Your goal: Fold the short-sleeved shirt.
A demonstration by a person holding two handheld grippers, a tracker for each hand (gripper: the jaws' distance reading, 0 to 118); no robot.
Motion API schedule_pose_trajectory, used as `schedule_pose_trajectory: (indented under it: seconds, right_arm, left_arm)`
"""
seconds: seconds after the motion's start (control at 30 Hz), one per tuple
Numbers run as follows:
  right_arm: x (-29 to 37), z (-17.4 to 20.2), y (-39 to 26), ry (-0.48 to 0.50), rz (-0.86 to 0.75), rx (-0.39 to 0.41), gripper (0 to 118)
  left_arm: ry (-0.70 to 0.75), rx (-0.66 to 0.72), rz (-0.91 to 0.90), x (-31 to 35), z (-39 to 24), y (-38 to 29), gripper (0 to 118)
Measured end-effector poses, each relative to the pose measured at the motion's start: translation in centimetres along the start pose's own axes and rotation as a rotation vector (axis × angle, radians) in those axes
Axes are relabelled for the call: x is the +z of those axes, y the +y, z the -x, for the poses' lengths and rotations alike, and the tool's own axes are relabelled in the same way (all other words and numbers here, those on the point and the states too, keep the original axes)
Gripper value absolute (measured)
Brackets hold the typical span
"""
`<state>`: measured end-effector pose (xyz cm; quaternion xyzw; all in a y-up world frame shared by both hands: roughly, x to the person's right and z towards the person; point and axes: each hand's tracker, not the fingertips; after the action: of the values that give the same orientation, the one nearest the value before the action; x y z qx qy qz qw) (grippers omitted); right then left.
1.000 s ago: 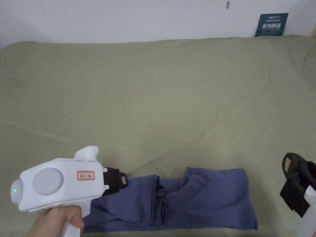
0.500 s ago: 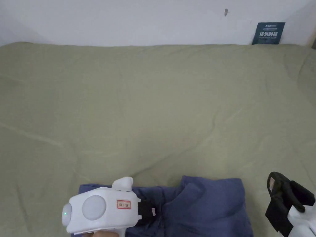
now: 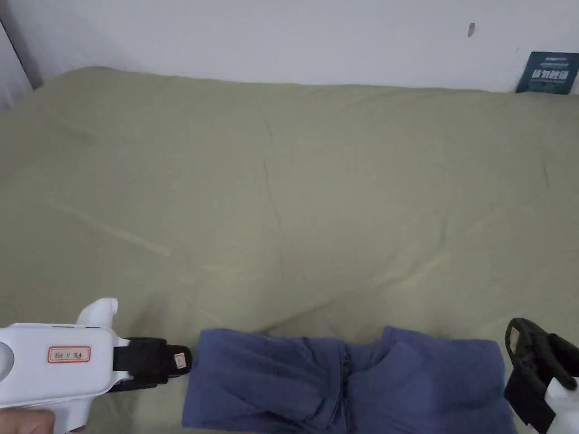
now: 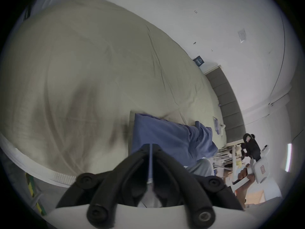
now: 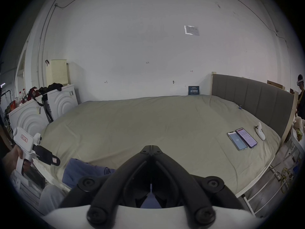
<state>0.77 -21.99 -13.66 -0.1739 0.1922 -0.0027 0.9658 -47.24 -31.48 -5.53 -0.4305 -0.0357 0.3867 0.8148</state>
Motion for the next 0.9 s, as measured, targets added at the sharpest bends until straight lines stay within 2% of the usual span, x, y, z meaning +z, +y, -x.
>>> schedule_pose_trajectory:
  seconds: [0.07,0.1,0.27,0.4,0.43,0.47,0.5,0.57,0.6,0.63,0.67,0.73,0.83,0.9]
  right_arm:
    - [0.0,0.5,0.0,0.006,0.000,0.007,2]
    - [0.0,0.7,0.0,0.007,0.001,0.014,2]
    - [0.1,0.9,0.1,0.010,0.014,0.036,2]
    - [0.2,0.7,0.2,-0.001,0.015,0.032,2]
    - [0.3,0.6,0.2,-0.004,0.014,0.030,2]
    - [0.2,0.6,0.2,-0.006,0.015,0.029,2]
    - [0.2,0.6,0.2,-0.006,0.016,0.030,2]
    - [0.4,0.5,0.2,-0.009,0.017,0.034,2]
    - [0.6,0.5,0.3,-0.011,0.014,0.035,2]
    - [0.7,0.4,0.3,-0.011,0.012,0.034,2]
    - [0.8,0.4,0.4,-0.012,0.012,0.035,2]
    - [1.0,0.1,0.5,-0.015,0.011,0.038,2]
    - [1.3,-0.2,0.7,-0.014,0.002,0.036,2]
    - [1.3,-0.4,0.9,-0.014,-0.008,0.041,2]
  left_arm:
    - [-0.070,0.017,0.023,-1.3,0.6,-0.1,110]
    - [-0.069,0.012,0.050,-2.1,0.8,-0.2,114]
    - [-0.146,0.047,0.093,-5.2,2.4,0.3,113]
    - [-0.300,0.089,0.087,-6.5,2.8,0.8,112]
    - [-0.332,0.074,0.104,-7.1,2.9,0.8,110]
    - [-0.358,0.073,0.123,-8.0,2.9,0.7,98]
    - [-0.365,0.096,0.128,-8.4,2.8,0.7,80]
    - [-0.358,0.116,0.130,-8.9,2.6,0.9,37]
    - [-0.287,0.115,0.148,-9.2,2.6,0.8,27]
    - [-0.246,0.129,0.169,-9.4,2.4,0.6,27]
    - [-0.235,0.123,0.157,-9.2,2.3,0.5,16]
    - [-0.263,0.111,0.122,-8.0,1.8,0.3,15]
    - [-0.165,0.099,0.064,-5.8,1.6,0.7,12]
    - [-0.163,0.115,0.021,-3.6,1.7,0.9,11]
